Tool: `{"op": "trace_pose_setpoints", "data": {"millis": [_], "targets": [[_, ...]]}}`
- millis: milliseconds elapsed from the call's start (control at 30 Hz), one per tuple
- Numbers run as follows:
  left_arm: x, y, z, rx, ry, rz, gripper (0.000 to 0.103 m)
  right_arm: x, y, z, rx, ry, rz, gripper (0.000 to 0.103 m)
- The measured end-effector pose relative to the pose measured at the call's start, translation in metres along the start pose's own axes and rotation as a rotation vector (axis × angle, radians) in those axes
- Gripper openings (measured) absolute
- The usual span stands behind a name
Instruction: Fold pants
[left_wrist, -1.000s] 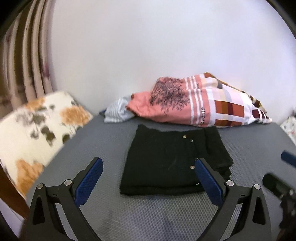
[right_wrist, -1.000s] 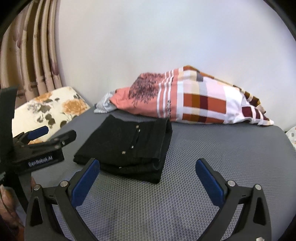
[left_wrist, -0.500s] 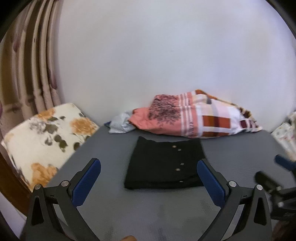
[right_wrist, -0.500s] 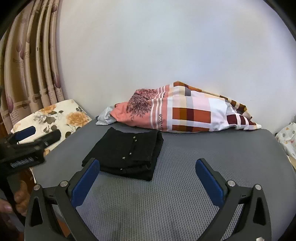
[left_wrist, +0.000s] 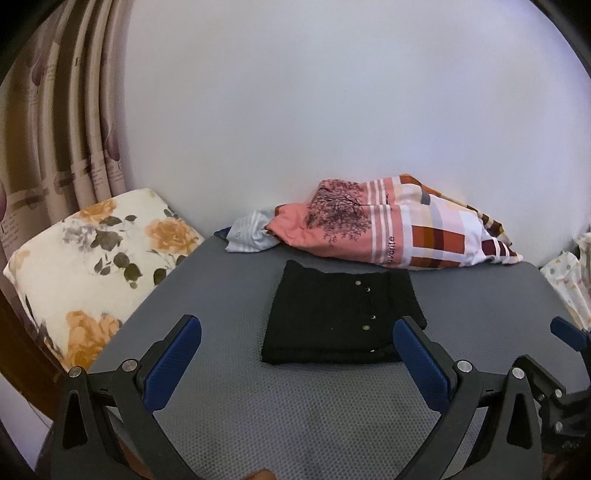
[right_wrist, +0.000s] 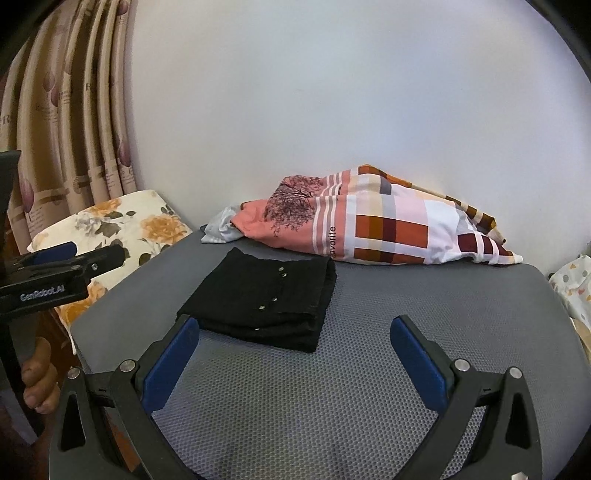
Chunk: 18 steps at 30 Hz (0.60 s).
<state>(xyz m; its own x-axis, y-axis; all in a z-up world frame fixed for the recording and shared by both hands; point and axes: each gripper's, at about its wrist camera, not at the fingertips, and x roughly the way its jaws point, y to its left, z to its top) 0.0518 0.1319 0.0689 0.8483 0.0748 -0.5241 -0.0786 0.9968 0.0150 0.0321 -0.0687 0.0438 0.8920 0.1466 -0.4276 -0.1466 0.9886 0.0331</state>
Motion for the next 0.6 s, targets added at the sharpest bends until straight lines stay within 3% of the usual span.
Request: {"op": "trace_pose_setpoints", "data": {"millis": [267,600], "targets": [[0.003,0.017,0.001,-0.063,0.003,-0.013,0.103,0.003,0.012,-0.003,-0.024,0.017,0.013,0.103],[0.013,0.01,-0.004,-0.032,0.031,-0.007,0.103,0.006,0.012,-0.005,-0.025,0.024,0.02,0.103]]}}
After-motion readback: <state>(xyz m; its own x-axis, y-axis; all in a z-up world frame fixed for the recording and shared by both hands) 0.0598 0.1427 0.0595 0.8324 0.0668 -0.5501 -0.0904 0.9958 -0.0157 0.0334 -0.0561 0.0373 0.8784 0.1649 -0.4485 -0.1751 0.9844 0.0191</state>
